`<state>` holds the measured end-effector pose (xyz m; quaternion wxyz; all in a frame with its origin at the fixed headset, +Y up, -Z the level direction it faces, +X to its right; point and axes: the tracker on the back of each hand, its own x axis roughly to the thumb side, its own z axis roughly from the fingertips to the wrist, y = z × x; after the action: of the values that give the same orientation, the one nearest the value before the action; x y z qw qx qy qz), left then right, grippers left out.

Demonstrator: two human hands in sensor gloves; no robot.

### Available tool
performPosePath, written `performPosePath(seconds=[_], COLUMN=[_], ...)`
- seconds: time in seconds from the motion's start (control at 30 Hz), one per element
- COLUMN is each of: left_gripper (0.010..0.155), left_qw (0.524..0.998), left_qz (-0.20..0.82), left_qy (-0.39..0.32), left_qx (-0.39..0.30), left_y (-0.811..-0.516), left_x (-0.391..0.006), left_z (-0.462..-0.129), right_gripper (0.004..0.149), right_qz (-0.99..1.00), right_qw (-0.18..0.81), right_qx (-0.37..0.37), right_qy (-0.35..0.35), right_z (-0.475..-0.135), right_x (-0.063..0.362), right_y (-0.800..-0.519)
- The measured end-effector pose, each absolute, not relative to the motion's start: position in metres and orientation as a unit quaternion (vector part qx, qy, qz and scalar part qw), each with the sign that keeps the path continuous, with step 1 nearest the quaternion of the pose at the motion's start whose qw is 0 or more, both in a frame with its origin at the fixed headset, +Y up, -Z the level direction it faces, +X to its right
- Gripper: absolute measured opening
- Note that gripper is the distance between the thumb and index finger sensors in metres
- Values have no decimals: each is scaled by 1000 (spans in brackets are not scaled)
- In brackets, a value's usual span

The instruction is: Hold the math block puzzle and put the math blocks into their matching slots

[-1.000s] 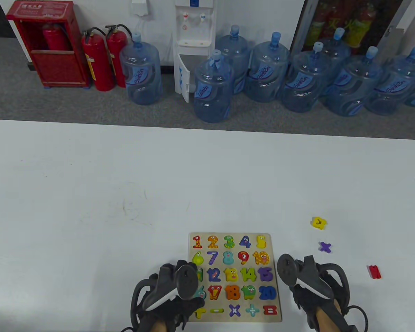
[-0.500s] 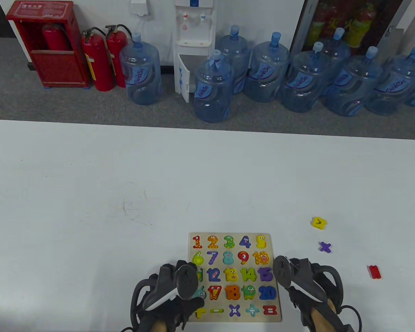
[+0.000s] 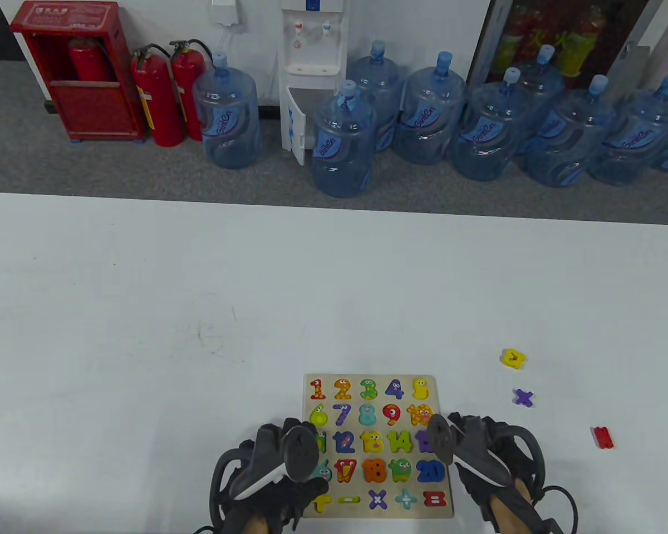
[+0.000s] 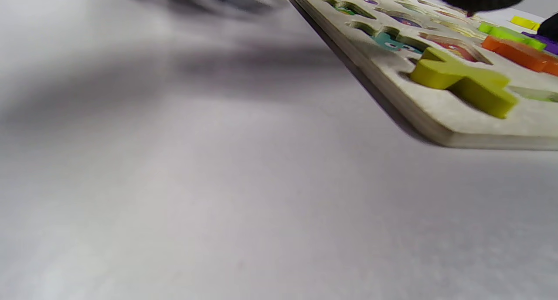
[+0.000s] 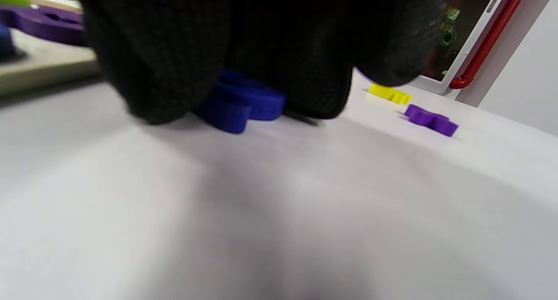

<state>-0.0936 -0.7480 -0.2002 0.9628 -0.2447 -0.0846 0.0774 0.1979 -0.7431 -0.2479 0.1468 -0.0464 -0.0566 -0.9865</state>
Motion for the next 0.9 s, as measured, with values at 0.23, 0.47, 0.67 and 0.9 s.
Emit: performPosePath(seconds=[0.23,0.47,0.67,0.9], left_gripper=[85,85,86,87], left_qw=[964,965,967,965], left_qz=[76,78,72,84], left_qy=[-76,-73,-63,-54], left_qx=[-244,-240,-238,-244], left_y=[-748,-748,-748,-749], left_x=[-95,-97,-101,-103], left_z=[-200,-200,-201,-202], right_gripper=[65,65,64,65], right_qz=[-995,-986,-969,-964], right_qw=[58,58,57,63], right_qx=[-82,-157,-236,-258], right_qy=[-12,-1,-43,-22], right_z=[-247,-243,-236,-238], right_x=[186,133,74,40], right_y=[-709,-695,-709,-717])
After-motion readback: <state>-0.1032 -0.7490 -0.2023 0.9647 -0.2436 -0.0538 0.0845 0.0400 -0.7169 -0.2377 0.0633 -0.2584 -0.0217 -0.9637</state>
